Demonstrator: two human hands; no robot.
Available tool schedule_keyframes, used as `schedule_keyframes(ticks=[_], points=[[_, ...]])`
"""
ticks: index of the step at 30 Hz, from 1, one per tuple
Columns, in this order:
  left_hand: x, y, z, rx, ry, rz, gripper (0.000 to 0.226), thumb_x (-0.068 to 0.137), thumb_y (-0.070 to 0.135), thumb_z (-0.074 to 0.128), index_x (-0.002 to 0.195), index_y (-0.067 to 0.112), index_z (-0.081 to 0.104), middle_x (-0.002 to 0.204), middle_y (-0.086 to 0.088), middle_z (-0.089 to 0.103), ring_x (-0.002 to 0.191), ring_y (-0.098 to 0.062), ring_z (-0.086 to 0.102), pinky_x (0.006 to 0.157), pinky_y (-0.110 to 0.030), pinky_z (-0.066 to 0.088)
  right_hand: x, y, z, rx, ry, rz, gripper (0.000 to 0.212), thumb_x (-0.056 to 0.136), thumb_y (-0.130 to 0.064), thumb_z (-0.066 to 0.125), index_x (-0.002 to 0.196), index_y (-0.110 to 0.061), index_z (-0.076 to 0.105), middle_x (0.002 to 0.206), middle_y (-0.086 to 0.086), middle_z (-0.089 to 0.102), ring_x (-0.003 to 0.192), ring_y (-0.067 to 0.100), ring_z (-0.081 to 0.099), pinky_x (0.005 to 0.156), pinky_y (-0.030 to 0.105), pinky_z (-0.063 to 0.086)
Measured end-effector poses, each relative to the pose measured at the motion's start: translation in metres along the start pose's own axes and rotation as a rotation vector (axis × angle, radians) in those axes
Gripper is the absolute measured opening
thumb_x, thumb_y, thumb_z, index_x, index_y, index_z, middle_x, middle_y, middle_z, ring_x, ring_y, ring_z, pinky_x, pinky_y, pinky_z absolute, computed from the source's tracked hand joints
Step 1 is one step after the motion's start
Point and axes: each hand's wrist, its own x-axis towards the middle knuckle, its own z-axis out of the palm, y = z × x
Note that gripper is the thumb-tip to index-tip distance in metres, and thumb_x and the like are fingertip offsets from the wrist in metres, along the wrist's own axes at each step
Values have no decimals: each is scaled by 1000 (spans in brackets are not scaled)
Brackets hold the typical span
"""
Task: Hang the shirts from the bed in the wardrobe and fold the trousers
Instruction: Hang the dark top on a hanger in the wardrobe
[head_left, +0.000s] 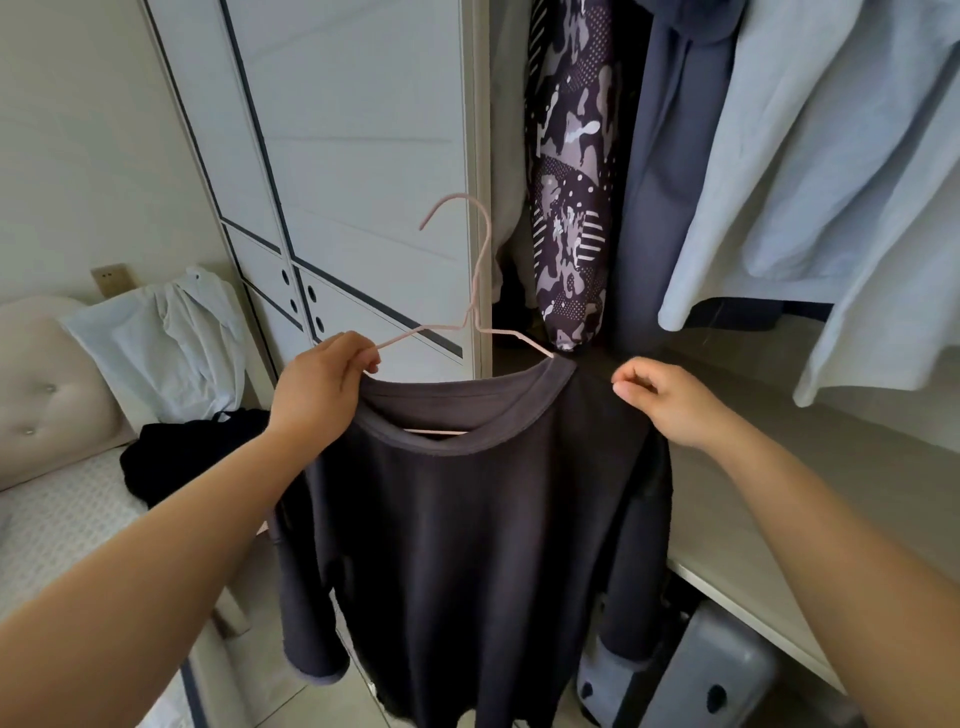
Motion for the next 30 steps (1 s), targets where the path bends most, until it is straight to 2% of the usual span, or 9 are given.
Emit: schedule_keyframes(ticks=[5,8,11,14,18,21,25,27,30], points=[[12,14,1,-113,-77,-52,21,99,22,44,94,22,65,69,12,56,62,-14,51,64,-31,42,3,-15,-2,92,151,0,19,97,-16,47,103,-13,66,93,-3,63,85,9,55,67,16,36],[22,22,0,-153,-82,-73,20,98,27,47,91,25,65,64,6,53,58,-15,47,62,-32,40,2,-21,-8,89,197,-19,19,97,-15,46,99,-15,65,88,-7,61,80,5,54,61,3,35],[22,26,4,-161,-115,-57,19,98,27,48,89,25,64,60,10,51,55,-9,44,57,-28,36,2,-24,-11,39,215,-46,19,97,-16,48,102,-13,66,92,-6,61,86,9,54,66,7,35],[19,27,10,-175,-74,-70,19,98,27,48,86,25,63,61,4,54,55,-11,45,55,-25,35,-1,-23,-13,-66,247,-115,18,95,-13,51,100,-8,67,91,-2,61,85,11,54,68,3,33],[21,27,16,-192,4,-103,20,98,20,47,84,24,60,74,8,59,65,-1,55,62,-19,43,-9,-5,-25,-270,194,-114,19,95,-13,52,98,-3,67,90,2,59,88,21,56,77,24,37],[23,30,17,-192,17,-81,20,97,17,47,85,22,62,82,6,61,69,3,57,69,-25,46,-11,2,-34,-318,70,-45,18,94,-18,54,101,-7,67,89,-4,56,89,20,55,77,29,39],[28,40,18,-193,-25,-2,19,97,20,50,90,15,67,79,10,60,71,-6,60,73,-33,49,-10,-18,-41,-125,-25,-32,16,87,-31,64,103,-32,62,87,-13,59,77,5,53,73,17,41],[36,53,14,-214,-37,45,18,97,18,51,86,19,66,76,14,58,72,-11,62,73,-31,49,-9,-34,-47,-81,-34,-79,11,86,-33,64,95,-38,60,81,-15,59,72,-1,52,67,8,39],[52,77,8,-231,-52,92,18,96,22,53,84,23,66,74,13,60,70,-12,65,72,-31,51,-8,-49,-63,-36,21,-111,14,90,-27,59,80,-37,62,74,-13,62,68,-2,53,65,9,37]])
